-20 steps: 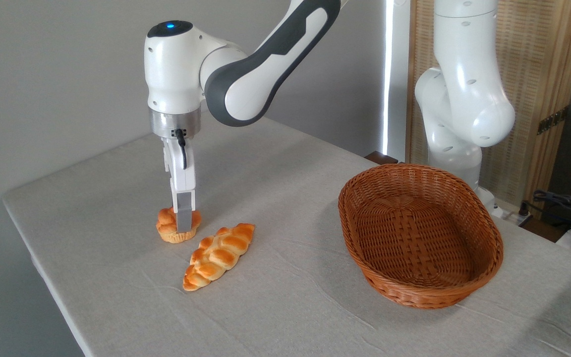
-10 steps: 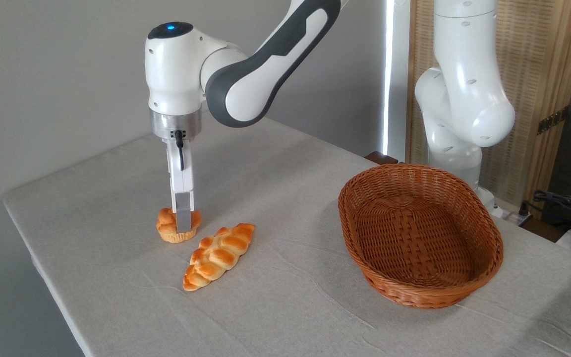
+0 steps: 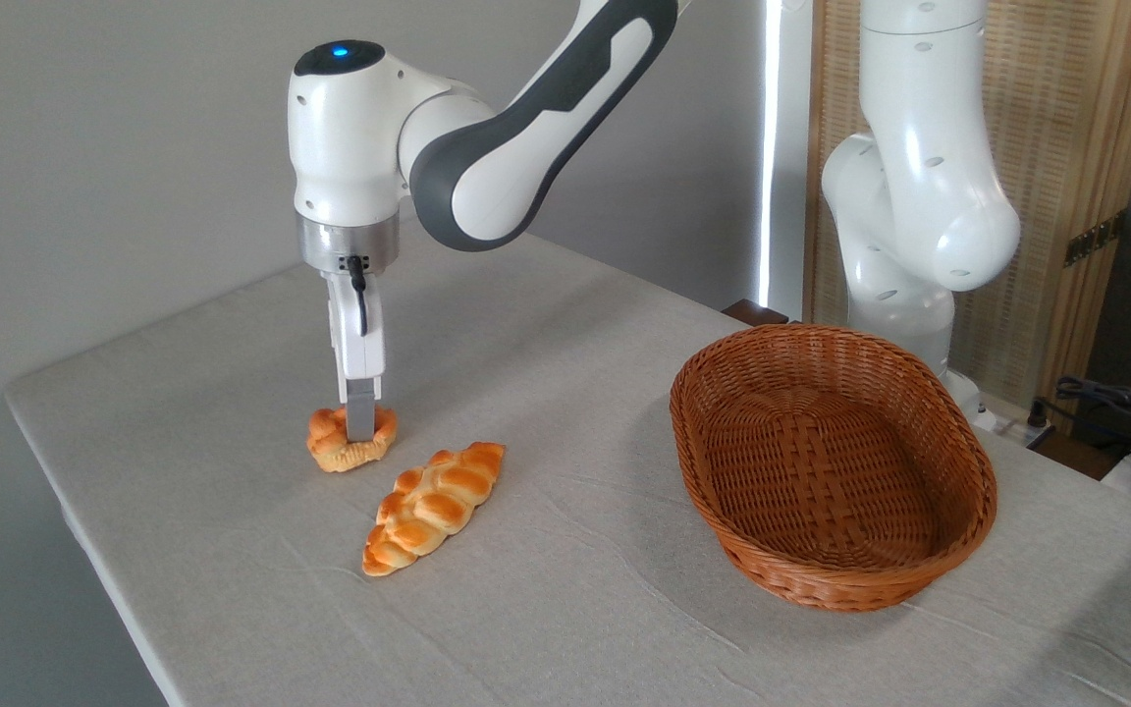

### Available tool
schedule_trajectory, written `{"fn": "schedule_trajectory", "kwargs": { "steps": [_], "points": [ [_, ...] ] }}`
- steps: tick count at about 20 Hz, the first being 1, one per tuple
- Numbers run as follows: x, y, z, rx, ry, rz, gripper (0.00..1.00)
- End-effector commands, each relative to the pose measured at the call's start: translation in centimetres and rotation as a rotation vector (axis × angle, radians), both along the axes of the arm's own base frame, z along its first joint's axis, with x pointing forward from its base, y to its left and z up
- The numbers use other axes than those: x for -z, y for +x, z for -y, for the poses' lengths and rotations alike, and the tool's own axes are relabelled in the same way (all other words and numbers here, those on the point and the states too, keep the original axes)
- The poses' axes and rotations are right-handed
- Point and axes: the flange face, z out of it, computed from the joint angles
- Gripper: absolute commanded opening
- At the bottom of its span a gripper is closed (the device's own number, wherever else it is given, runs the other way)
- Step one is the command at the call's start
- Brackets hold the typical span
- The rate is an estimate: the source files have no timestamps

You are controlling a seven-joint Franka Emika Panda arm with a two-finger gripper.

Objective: Put bread into the basket
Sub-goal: 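Lift the round roll and carry it over the wicker basket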

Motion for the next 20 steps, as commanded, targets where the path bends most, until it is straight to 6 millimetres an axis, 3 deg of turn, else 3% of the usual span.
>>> {"fn": "schedule_trajectory", "kwargs": {
  "steps": [1,2,5,8,11,15,20],
  "points": [
    [-4.1,-1.0,-0.9,-0.027,-0.074,0.038,0.23],
    [-5.6,-1.8,-1.4,-0.02,-0.075,0.017,0.23],
    [-9.9,-4.3,-5.5,-0.028,-0.071,-0.074,0.24],
    [-14.0,-7.9,-11.3,-0.042,-0.075,-0.184,0.28],
    [-15.1,-10.0,-16.6,0.051,-0.056,-0.253,0.29],
    [-17.1,-12.3,-22.9,0.169,0.005,-0.221,0.3],
    [-16.3,-17.0,-27.0,0.319,0.066,-0.221,0.3]
  ]
}}
